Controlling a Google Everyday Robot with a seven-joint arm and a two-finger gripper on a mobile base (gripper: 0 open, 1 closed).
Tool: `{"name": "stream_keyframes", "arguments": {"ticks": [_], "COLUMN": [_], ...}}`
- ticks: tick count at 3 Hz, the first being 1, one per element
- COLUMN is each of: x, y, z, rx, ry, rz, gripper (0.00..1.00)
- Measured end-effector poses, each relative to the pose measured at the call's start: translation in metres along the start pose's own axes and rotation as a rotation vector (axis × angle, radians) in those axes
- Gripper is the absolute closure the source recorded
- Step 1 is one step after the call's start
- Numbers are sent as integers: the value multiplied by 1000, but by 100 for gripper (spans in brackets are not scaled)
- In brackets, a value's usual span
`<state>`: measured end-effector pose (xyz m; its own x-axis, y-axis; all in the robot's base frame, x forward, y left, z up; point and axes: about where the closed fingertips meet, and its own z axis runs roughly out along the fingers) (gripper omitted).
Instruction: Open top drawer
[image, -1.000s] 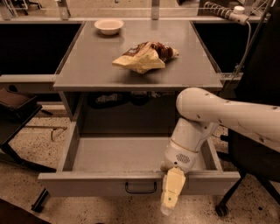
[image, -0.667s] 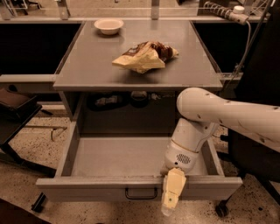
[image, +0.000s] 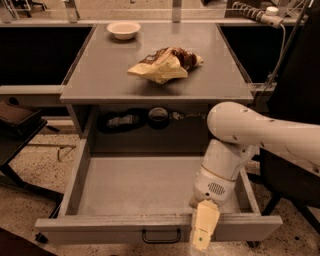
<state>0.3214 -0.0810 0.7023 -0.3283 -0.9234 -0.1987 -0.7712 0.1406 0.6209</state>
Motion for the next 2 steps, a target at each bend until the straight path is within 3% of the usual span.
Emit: {"name": "stream_keyframes", "arguments": {"ticks": [1, 2], "x": [29, 29], "y": [52, 52], "z": [8, 8], "rx": [-58, -58], "ry": [11, 11], "rz": [101, 101], "gripper": [0, 0]}}
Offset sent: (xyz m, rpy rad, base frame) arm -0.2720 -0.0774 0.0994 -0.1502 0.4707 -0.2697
